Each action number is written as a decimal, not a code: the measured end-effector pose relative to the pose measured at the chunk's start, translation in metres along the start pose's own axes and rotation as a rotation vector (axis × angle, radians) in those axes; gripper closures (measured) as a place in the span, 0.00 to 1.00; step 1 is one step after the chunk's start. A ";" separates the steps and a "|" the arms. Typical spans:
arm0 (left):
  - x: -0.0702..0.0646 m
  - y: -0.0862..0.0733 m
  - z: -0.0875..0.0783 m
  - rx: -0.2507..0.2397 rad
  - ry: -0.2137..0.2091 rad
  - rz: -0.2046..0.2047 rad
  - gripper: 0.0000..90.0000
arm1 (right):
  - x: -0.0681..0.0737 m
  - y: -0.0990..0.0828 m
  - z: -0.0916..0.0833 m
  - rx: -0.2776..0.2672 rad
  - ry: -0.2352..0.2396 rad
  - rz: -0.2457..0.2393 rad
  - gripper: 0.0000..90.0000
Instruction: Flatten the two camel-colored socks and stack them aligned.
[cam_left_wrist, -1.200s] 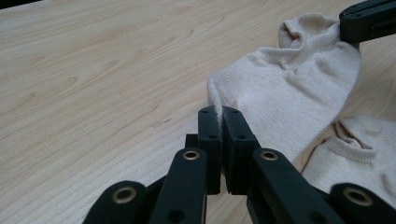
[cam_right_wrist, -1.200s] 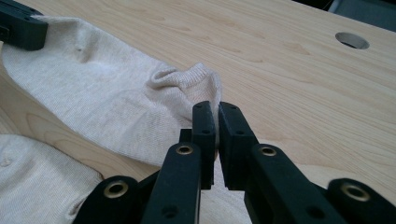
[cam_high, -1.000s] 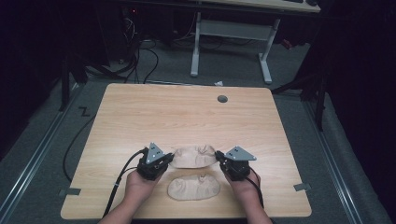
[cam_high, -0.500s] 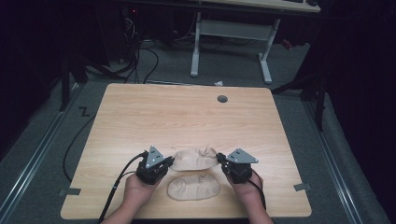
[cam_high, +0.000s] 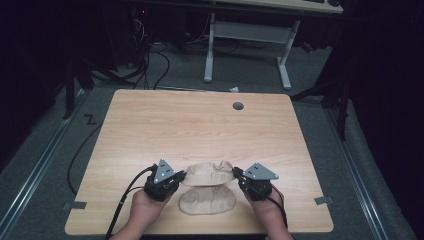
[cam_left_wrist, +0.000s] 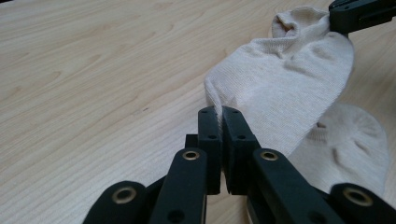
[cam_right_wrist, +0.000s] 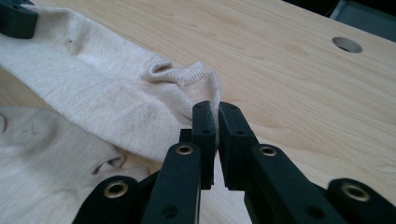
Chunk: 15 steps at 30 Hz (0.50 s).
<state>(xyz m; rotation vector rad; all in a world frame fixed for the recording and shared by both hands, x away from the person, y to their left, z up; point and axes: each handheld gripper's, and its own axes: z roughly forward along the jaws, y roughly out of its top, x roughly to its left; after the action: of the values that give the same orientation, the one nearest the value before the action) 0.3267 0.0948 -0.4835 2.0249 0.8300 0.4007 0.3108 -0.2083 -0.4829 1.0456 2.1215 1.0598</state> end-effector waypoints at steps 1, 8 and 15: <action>0.000 -0.001 -0.001 0.004 -0.003 0.002 0.96 | 0.001 -0.001 -0.001 -0.002 0.002 -0.005 0.95; -0.008 -0.007 -0.010 0.023 -0.026 0.010 0.96 | 0.008 -0.007 -0.008 0.010 0.027 -0.029 0.95; -0.018 -0.014 -0.016 0.052 -0.038 0.041 0.96 | 0.014 -0.014 -0.014 0.025 0.048 -0.036 0.95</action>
<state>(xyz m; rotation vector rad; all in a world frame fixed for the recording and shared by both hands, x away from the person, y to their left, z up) 0.2984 0.0977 -0.4858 2.0945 0.7843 0.3660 0.2872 -0.2079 -0.4891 0.9987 2.1886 1.0532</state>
